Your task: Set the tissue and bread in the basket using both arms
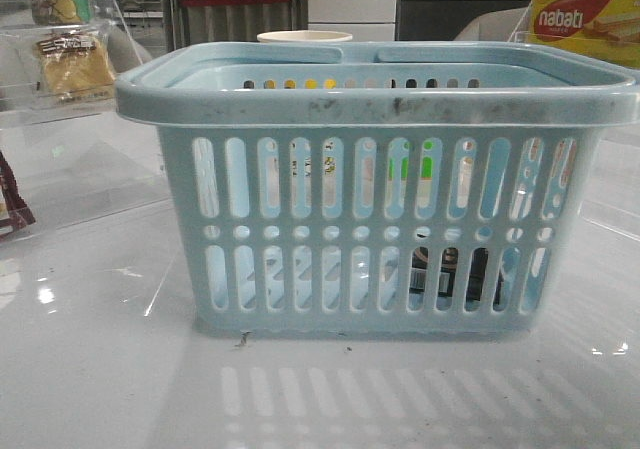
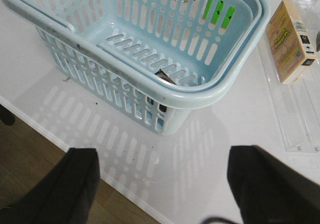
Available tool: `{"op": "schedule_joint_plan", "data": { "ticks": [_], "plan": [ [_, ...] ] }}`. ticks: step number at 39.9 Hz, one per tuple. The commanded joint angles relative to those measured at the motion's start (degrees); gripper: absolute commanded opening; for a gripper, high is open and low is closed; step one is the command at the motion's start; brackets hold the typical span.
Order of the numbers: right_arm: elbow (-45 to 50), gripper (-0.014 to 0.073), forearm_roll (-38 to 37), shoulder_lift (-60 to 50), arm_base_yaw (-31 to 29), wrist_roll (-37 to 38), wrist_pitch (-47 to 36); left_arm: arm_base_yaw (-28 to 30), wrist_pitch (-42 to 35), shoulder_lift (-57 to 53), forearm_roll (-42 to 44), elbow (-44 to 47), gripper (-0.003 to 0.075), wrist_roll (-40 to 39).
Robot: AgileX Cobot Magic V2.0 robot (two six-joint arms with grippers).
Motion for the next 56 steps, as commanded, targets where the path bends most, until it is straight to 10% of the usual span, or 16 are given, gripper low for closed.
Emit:
{"op": "schedule_joint_plan", "data": {
  "ticks": [1, 12, 23, 44, 56],
  "plan": [
    [-1.5, 0.0625, -0.9, 0.1, 0.0, -0.4, -3.8, 0.1, -5.2, 0.7, -0.4, -1.5, 0.0326, -0.3],
    [-1.5, 0.0625, -0.9, 0.1, 0.0, -0.4, -3.8, 0.2, -6.6, 2.7, -1.4, -1.0, 0.0347, -0.3],
    [-1.5, 0.0625, -0.9, 0.1, 0.0, -0.4, -3.8, 0.3, -15.8, 19.8, -1.4, -3.2, 0.0659, -0.3],
    [-1.5, 0.0625, -0.9, 0.1, 0.0, -0.4, -3.8, 0.5, -38.8, 56.8, -1.4, -18.8, 0.0632, -0.4],
    [-1.5, 0.0625, -0.9, 0.1, 0.0, -0.4, -3.8, 4.6, -25.7, 71.3, -2.1, -37.8, 0.0632, -0.4]
  ]
}}
